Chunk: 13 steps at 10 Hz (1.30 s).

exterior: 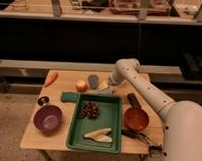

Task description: Wipe purple bowl with towel

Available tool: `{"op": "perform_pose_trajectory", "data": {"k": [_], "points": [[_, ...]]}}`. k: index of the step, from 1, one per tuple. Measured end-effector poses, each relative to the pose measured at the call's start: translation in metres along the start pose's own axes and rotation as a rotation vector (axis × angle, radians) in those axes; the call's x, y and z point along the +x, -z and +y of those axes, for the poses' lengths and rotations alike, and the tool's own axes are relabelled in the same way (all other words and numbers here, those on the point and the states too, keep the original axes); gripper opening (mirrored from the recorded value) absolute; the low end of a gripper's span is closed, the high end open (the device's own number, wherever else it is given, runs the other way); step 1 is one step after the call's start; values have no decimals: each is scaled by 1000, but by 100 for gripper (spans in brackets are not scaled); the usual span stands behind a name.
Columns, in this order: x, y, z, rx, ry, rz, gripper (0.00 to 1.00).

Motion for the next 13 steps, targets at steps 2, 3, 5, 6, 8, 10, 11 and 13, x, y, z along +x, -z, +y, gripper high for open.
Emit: {"op": "perform_pose_trajectory", "data": {"k": [2, 3, 5, 6, 8, 10, 11, 13], "points": [[0, -9, 0, -28, -9, 6, 80], [0, -15, 0, -44, -13, 10, 80], [1, -24, 1, -76, -18, 14, 80], [1, -27, 1, -85, -16, 13, 78], [2, -32, -4, -91, 3, 14, 58], [2, -33, -10, -80, 30, 22, 38], [3, -32, -13, -69, 47, 26, 29], [5, -30, -23, -35, 85, 30, 9]]}}
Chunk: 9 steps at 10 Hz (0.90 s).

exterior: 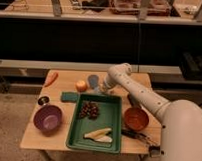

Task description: Wipe purple bowl with towel

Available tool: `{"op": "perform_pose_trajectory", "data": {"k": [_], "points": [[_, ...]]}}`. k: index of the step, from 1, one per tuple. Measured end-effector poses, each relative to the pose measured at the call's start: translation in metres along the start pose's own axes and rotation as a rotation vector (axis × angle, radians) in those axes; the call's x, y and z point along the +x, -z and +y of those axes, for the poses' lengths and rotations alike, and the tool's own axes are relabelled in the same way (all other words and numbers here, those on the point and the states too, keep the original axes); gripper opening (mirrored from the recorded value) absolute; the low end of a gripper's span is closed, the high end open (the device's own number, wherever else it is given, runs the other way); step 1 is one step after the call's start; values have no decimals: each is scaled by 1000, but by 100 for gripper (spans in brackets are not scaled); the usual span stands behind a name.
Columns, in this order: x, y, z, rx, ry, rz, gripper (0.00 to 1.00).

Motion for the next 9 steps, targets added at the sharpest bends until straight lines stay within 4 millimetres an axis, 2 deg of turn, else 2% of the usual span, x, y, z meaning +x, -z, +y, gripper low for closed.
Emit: {"op": "perform_pose_trajectory", "data": {"k": [1, 3, 6, 8, 9], "points": [[2, 4, -3, 26, 8, 8, 1], [10, 22, -1, 52, -1, 39, 0], [29, 79, 0, 77, -11, 123, 0], [42, 126, -7, 105, 12, 207, 0], [43, 137, -11, 127, 21, 234, 0]]}}
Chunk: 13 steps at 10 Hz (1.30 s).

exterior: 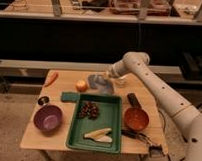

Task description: Wipe purple bowl with towel

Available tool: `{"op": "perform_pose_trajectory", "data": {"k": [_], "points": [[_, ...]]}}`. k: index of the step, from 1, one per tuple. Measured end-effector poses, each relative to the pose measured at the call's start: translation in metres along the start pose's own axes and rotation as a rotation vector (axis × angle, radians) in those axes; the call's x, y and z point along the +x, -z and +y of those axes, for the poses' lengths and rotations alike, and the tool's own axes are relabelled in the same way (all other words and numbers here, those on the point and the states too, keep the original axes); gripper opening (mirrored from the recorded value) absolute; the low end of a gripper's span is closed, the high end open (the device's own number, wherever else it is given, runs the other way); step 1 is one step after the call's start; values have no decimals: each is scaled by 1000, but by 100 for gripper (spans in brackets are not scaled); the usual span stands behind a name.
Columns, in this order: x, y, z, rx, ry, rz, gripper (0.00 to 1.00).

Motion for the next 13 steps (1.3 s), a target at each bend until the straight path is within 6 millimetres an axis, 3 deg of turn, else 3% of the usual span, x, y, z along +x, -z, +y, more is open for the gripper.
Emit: {"op": "perform_pose_trajectory", "data": {"k": [2, 4, 5, 6, 9, 11, 13], "points": [[6, 7, -21, 147, 26, 37, 0], [7, -3, -48, 233, 63, 43, 0], [12, -10, -76, 295, 111, 56, 0], [15, -10, -90, 324, 143, 66, 0], [26, 9, -152, 429, 302, 98, 0], [27, 16, -187, 475, 387, 102, 0], [30, 7, -213, 497, 448, 92, 0]]}}
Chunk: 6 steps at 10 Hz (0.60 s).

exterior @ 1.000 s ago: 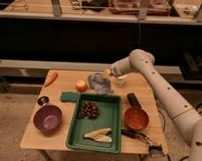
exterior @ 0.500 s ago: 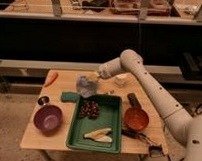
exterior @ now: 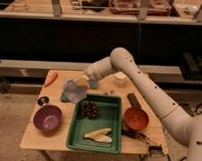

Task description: Wipe purple bowl with towel

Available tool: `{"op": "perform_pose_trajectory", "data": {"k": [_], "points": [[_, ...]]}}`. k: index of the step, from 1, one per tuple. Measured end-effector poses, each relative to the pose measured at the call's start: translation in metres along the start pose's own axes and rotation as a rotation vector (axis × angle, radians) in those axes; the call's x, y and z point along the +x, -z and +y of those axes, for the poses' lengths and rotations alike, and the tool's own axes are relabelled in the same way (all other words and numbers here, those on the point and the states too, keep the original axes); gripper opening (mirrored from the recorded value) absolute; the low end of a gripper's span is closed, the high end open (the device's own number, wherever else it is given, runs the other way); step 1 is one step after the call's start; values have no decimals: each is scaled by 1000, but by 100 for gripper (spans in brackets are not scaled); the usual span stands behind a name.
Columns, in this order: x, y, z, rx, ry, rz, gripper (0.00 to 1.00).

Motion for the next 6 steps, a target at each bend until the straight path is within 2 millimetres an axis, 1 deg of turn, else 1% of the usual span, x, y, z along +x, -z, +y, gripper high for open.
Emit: {"op": "perform_pose_trajectory", "data": {"k": [1, 2, 6], "points": [[5, -12, -6, 4, 23, -4, 0], [5, -14, -7, 2, 28, -4, 0], [5, -14, -6, 1, 28, -4, 0]]}}
